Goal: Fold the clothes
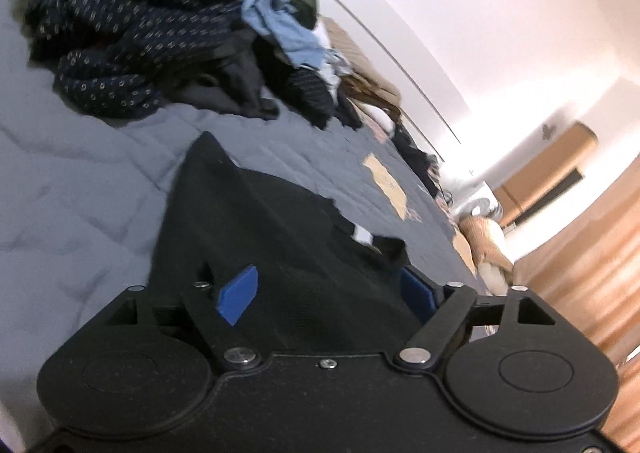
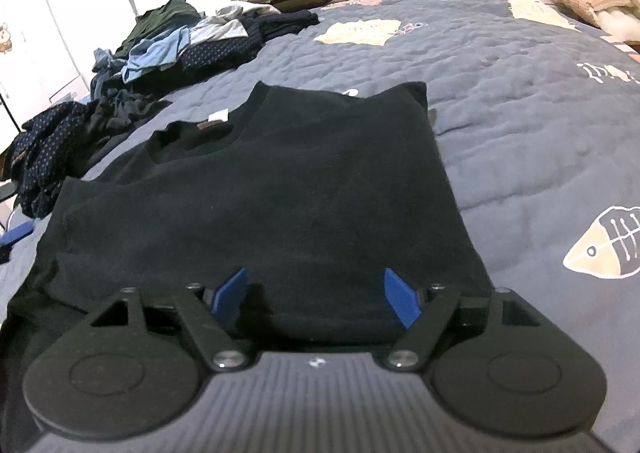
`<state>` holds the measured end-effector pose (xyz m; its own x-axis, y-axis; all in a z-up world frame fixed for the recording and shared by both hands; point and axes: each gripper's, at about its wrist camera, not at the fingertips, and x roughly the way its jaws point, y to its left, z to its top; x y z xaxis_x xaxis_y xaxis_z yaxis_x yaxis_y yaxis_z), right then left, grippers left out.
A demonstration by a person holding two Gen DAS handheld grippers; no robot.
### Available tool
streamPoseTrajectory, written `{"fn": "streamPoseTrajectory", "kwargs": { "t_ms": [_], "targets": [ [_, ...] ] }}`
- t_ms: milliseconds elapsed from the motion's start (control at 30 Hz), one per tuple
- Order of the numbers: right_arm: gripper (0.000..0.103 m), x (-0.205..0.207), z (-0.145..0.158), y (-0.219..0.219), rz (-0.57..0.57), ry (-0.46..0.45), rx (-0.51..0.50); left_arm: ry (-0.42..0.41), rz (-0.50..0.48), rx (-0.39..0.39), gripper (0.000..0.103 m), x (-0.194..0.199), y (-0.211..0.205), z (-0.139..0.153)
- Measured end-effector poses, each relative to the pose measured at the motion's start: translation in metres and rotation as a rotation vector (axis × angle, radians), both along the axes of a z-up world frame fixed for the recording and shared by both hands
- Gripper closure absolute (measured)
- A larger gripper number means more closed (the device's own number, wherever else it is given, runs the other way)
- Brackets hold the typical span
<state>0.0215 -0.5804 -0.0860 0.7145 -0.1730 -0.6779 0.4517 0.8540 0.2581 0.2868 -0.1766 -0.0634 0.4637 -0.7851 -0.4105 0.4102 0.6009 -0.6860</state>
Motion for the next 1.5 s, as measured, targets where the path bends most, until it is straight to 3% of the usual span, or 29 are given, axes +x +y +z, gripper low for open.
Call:
{"fn": "streamPoseTrajectory", "kwargs": {
  "t_ms": [367,533,700,933,1100,1333,1500],
  "targets": [
    [0.026,-0.042,0.049,0.027,-0.071,-0.095,0.013,-0.09,-0.063,0.171,0.018,-0.116,0.025,0.031],
    [0.024,-0.066,0.07,0.068,-0.027,-0.079,-0.05,-0.119,-0.081,0.256,0.018,-0.159,0.045,0.04],
    [0.023,-0.111,0.073,0.108,0.024,-0.086,-0.02,-0.162,-0.114,0.342,0.018,-0.194,0.064,0.045],
    [0.022,-0.174,0.077,0.139,-0.017,-0.006,-0.073,-0.187,-0.162,0.414,0.018,-0.236,0.09,0.052],
    [0.022,-0.208,0.076,0.139,-0.026,0.062,-0.129,-0.193,-0.232,0.511,0.018,-0.26,0.107,0.044],
    [0.022,-0.24,0.054,0.133,0.027,0.181,-0.078,-0.106,-0.284,0.592,0.018,-0.278,0.126,0.016],
    [0.022,-0.256,0.042,0.131,0.065,0.26,-0.06,-0.013,-0.323,0.604,0.023,-0.279,0.133,0.0]
  ]
}}
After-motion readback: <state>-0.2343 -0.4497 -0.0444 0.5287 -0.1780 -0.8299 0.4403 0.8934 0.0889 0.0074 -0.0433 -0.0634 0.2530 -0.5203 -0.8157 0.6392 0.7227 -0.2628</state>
